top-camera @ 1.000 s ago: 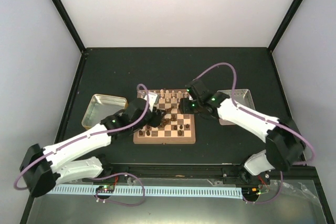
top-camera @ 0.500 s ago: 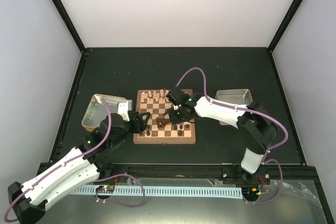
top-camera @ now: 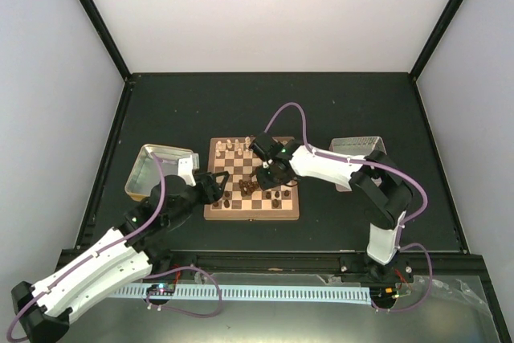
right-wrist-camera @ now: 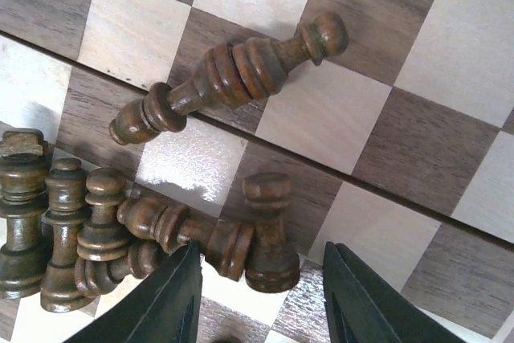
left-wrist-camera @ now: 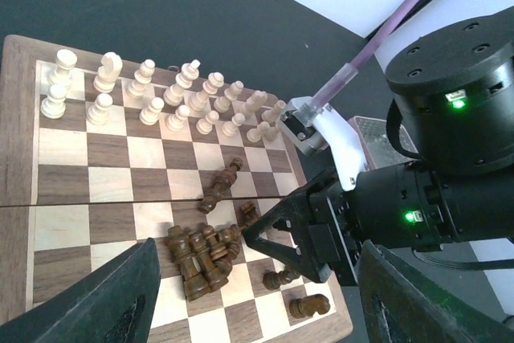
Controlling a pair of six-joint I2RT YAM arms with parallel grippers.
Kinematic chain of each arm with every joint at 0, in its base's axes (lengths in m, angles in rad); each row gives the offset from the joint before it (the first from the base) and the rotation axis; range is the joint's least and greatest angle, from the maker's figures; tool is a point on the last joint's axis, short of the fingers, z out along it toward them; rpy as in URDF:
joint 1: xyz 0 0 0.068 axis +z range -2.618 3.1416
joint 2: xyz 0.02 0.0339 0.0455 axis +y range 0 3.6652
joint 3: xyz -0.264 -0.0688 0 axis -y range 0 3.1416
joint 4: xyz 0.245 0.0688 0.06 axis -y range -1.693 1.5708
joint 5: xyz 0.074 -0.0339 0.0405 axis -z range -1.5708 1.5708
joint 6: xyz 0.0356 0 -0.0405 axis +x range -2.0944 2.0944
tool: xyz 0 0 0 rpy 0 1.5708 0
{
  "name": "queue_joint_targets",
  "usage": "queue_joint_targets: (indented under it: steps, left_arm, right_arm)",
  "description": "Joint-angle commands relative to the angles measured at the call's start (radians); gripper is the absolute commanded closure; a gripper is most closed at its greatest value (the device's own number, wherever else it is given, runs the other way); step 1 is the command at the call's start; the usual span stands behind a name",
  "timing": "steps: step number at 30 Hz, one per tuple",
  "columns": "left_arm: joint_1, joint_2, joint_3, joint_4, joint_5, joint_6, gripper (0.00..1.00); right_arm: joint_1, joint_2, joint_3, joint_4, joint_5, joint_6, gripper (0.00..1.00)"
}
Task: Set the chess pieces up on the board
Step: Pick up the chess piece from the chessboard.
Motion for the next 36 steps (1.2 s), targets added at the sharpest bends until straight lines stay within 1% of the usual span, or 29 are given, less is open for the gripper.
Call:
queue_joint_targets:
  steps: [1,6,9,15,20,23,28,36]
  left_arm:
    - [0.008,0.008,0.001,-0.006,-0.057,-0.055,0.3]
    - [0.011,0.003,0.011,-0.028,-0.072,-0.022,0.27]
    - [0.014,0.013,0.011,-0.024,-0.075,-0.03,0.27]
    - [0.018,0.057,0.004,0.004,-0.042,-0.045,0.27]
    - [0.022,0.08,0.003,0.015,-0.026,-0.047,0.27]
    - [0.024,0.081,0.001,0.017,-0.025,-0.045,0.27]
    - [0.028,0.08,-0.004,0.019,-0.023,-0.047,0.27]
    - [0.031,0.086,-0.014,0.023,-0.013,-0.048,0.27]
  right_arm:
    - [0.005,0.013,0.011,0.005,0.06,-0.004,0.59]
    - [0.004,-0.001,-0.015,0.031,0.072,0.002,0.62]
    - [0.003,-0.006,-0.028,0.036,0.081,0.014,0.64]
    - [0.004,-0.063,-0.063,0.06,0.105,0.067,0.65]
    - [0.003,-0.111,-0.057,0.072,0.086,0.076,0.59]
    - [0.003,-0.126,-0.045,0.07,0.097,0.087,0.58]
    - [0.001,-0.087,-0.007,0.052,0.132,0.088,0.57]
    - [0.0,-0.003,0.062,0.037,0.126,0.054,0.57]
